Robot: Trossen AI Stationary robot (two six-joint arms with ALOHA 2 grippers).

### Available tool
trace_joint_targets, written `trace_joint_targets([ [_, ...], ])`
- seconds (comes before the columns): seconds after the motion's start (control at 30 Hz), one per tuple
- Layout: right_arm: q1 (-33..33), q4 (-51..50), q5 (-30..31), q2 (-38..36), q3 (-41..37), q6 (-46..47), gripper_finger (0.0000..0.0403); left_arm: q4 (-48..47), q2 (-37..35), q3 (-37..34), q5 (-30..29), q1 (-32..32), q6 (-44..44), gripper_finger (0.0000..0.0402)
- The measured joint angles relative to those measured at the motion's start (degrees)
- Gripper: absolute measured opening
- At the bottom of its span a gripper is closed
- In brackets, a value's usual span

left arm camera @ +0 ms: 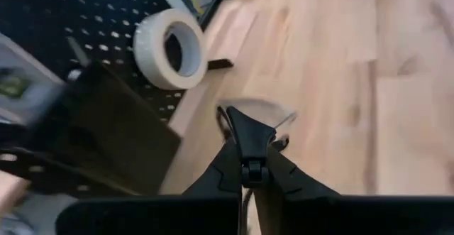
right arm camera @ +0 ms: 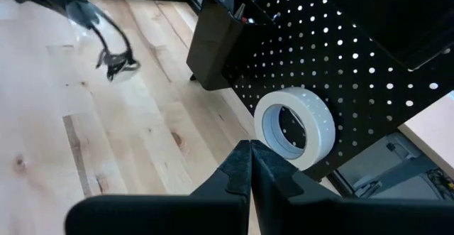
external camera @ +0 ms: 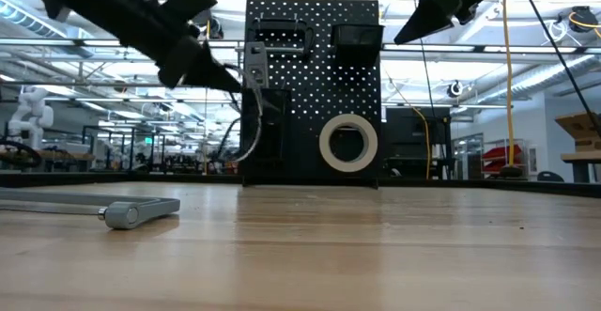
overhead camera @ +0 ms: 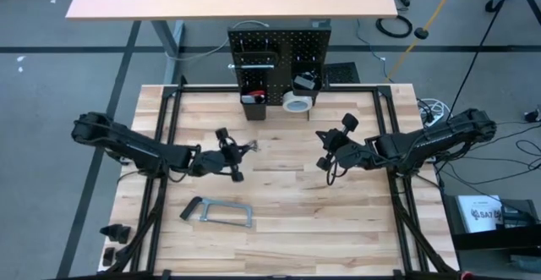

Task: Hang tools onto peg board
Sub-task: Remove the black safety glasses from the left black tool bin

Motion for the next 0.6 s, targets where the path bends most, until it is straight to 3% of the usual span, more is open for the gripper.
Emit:
trace_joint_targets([
  [0.17, 0.00, 0.04, -0.07, 0.00, 0.00, 0.00, 0.0000, 11.69, 3.42, 0.13, 3.63, -1.08, 0.52, 0.0010],
  [0.37, 0.02, 0.20, -0.11, 0.00, 0.00, 0.00, 0.0000, 15.45, 8.76, 0.14, -1.87, -1.70, 9.38, 0.0010],
  [0.6, 0.02, 0.31, -0.13, 0.00, 0.00, 0.00, 0.0000, 19.07, 19.88, 0.14, -6.03, -2.21, 20.34, 0.0010],
])
